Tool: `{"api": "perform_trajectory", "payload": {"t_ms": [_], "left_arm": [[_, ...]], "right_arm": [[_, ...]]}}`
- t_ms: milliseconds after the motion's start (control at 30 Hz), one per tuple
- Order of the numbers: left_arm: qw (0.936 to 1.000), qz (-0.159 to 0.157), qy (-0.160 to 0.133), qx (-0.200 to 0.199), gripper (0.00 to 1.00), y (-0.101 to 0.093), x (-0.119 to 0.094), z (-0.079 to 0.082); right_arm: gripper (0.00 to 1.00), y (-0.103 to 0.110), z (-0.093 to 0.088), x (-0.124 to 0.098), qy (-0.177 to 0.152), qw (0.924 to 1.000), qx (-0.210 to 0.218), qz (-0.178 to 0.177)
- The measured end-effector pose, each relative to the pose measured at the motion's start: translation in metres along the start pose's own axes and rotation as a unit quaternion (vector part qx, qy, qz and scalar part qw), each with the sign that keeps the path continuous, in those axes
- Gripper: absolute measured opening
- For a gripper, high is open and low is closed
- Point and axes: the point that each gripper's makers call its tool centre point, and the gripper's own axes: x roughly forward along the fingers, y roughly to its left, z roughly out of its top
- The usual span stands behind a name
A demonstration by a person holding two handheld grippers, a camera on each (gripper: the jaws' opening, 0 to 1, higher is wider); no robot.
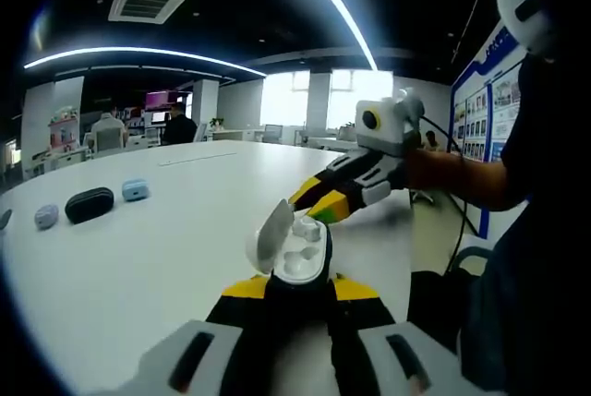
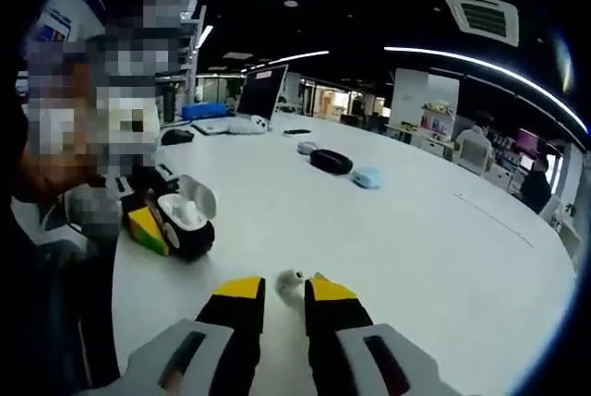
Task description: Pick up the earbuds from the table and place the earbuds into the earbud case
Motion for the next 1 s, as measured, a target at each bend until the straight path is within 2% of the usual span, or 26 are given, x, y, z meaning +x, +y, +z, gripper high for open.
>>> {"api": "perform_trajectory", "payload": {"t_ms": [200, 333, 600, 667, 867, 1000], "left_arm": [[1.0000, 0.000, 0.000, 0.000, 0.25, 0.000, 0.000, 0.000], [1.0000, -0.001, 0.000, -0.001, 0.25, 0.000, 0.000, 0.000], [1.0000, -0.001, 0.000, 0.000, 0.25, 0.000, 0.000, 0.000], [1.0000, -0.001, 0.000, 0.000, 0.25, 0.000, 0.000, 0.000], [1.0000, 0.000, 0.001, 0.001, 0.25, 0.000, 0.000, 0.000], [1.0000, 0.000, 0.001, 0.002, 0.25, 0.000, 0.000, 0.000]], "right_arm": [[0.14, 0.000, -0.001, 0.011, 0.003, 1.0000, 0.006, -0.007], [0.11, -0.001, -0.002, 0.013, -0.002, 0.9996, 0.028, -0.009], [0.10, 0.000, -0.003, 0.011, -0.013, 0.9978, 0.065, 0.005], [0.10, 0.002, 0.001, 0.009, -0.025, 0.9951, 0.094, 0.019], [0.09, 0.004, 0.008, 0.002, -0.044, 0.9886, 0.139, 0.037], [0.09, 0.004, 0.006, 0.001, -0.039, 0.9880, 0.144, 0.038]]}}
